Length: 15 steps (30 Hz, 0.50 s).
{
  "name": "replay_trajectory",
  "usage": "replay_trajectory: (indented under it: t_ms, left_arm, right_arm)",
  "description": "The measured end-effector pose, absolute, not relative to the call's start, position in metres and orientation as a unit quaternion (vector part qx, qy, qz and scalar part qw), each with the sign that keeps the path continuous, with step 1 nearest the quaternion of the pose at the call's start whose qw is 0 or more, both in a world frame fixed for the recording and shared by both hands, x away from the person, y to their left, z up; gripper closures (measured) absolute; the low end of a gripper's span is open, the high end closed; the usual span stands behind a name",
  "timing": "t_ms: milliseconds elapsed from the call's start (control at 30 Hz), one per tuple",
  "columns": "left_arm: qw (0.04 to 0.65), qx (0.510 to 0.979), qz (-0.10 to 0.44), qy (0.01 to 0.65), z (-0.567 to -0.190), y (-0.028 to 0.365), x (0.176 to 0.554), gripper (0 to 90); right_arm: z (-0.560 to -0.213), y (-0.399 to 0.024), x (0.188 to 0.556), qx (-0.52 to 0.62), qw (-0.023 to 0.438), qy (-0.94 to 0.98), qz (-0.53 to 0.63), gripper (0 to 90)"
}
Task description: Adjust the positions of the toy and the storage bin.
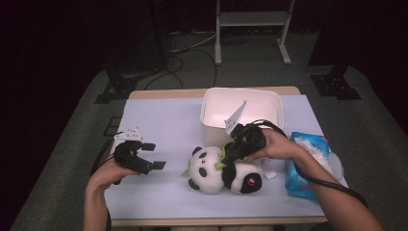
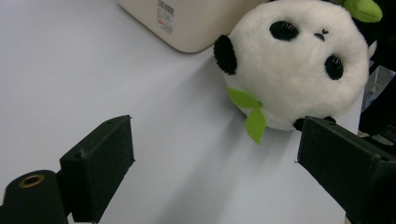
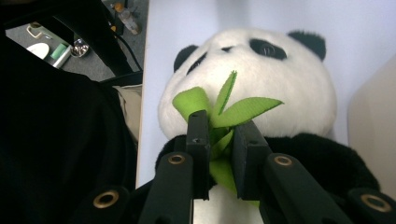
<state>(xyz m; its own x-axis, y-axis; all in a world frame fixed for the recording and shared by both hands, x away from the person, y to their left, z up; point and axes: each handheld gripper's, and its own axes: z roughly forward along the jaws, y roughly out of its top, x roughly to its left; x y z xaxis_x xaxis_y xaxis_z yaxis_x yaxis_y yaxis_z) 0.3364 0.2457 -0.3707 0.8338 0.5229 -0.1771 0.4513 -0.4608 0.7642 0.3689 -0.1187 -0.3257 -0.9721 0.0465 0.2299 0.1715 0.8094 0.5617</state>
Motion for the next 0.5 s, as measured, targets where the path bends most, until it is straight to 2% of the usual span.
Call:
replay_trajectory:
  t_ms: [500]
  left_arm:
    - [0.434,0.852,0.04,0.289,-0.3731,0.2474,0.3374,9.8]
  right_arm:
    - [-0.3156,-0.1265,0.3717,-0.068,0.105,-0.942,-0.311,78.9]
